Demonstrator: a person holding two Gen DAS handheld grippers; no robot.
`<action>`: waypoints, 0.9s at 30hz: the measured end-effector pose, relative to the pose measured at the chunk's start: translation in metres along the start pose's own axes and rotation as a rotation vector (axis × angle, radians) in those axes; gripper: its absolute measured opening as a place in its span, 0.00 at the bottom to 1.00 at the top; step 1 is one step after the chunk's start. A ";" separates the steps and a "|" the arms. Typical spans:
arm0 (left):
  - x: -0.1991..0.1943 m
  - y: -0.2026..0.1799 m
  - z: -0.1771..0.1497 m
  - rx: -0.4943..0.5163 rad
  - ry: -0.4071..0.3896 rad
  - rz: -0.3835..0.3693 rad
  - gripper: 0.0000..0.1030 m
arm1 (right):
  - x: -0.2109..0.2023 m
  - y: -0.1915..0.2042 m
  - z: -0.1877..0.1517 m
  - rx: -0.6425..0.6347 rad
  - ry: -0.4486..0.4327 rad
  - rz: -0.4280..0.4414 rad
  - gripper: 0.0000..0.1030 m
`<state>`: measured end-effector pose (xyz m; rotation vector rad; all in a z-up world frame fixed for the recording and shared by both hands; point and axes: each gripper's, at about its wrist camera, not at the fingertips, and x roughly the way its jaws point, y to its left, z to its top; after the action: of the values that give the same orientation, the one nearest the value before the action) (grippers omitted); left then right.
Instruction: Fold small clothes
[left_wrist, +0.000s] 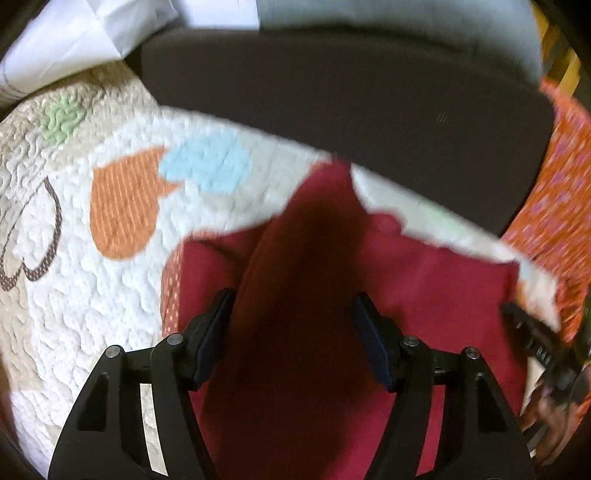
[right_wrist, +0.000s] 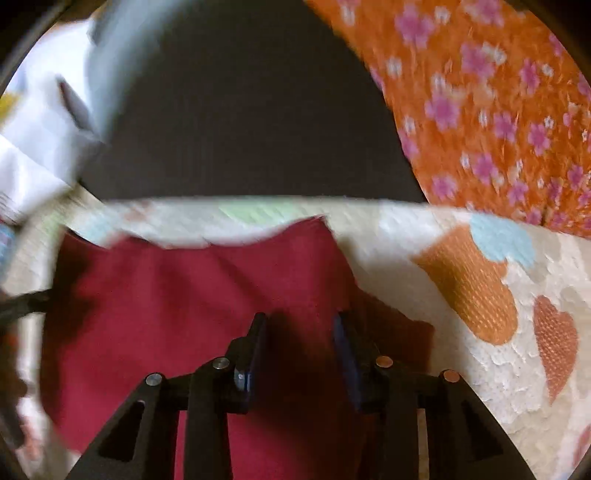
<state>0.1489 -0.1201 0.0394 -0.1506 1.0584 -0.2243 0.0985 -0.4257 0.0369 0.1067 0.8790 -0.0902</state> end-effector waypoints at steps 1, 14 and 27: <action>0.005 0.000 -0.003 0.008 0.005 0.010 0.64 | -0.003 0.002 0.000 -0.011 -0.003 -0.013 0.34; -0.001 -0.005 -0.010 0.014 -0.018 0.027 0.65 | -0.075 0.036 -0.017 -0.181 -0.145 -0.139 0.34; 0.000 -0.003 -0.010 0.010 -0.016 0.025 0.65 | -0.066 0.038 -0.016 -0.175 -0.118 -0.137 0.34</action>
<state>0.1403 -0.1228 0.0355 -0.1297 1.0421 -0.2057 0.0487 -0.3839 0.0797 -0.1214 0.7723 -0.1456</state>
